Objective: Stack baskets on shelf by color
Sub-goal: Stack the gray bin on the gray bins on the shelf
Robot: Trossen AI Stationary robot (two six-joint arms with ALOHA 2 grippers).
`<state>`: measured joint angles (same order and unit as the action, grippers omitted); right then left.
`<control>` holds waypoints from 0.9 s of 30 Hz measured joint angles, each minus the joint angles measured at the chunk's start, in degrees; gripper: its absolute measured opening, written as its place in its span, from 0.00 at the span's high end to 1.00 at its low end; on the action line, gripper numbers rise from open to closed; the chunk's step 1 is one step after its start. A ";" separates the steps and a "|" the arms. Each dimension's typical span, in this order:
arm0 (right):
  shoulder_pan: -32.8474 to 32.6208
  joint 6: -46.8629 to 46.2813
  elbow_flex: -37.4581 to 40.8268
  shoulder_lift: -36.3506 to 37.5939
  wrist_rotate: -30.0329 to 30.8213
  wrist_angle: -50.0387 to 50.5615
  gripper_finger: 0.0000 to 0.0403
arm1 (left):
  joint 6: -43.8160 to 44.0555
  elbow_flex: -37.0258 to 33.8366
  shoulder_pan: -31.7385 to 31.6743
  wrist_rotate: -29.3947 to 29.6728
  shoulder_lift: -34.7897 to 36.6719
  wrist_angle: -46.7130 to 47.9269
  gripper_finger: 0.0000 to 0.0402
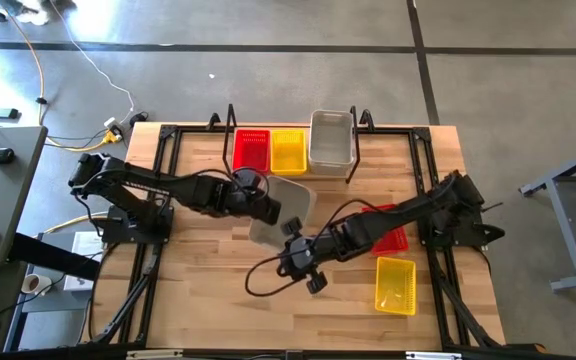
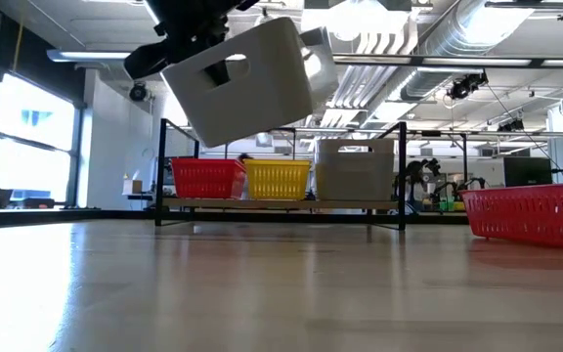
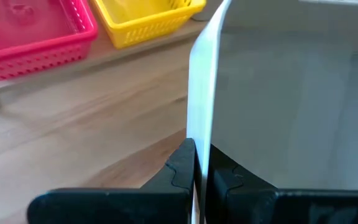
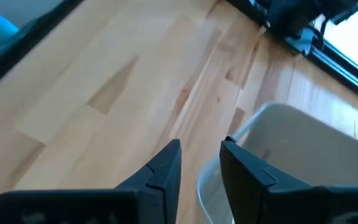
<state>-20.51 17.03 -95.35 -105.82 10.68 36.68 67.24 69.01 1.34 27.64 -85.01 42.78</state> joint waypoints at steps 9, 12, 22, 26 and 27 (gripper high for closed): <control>2.66 1.69 0.00 0.00 -0.19 5.31 0.62 | 0.07 0.00 -1.59 -0.39 0.00 -0.31 1.00; 3.24 3.26 0.00 0.00 -0.39 5.82 0.60 | 0.68 0.00 -2.07 -0.39 0.00 -0.33 1.00; 6.02 4.48 0.00 -0.54 -3.06 10.90 0.61 | 1.26 0.00 -3.84 -0.48 0.00 -1.40 1.00; 6.67 4.94 0.00 -1.94 -2.30 12.23 0.63 | -2.03 0.00 -4.13 -1.14 0.00 -4.60 0.99; 6.69 5.07 0.00 -2.21 -1.75 12.68 0.64 | -2.88 -0.01 -4.30 -1.57 0.00 -5.17 0.99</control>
<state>-13.82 22.11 -95.35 -108.02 8.93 49.36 64.36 69.01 -2.96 26.07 -85.01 37.61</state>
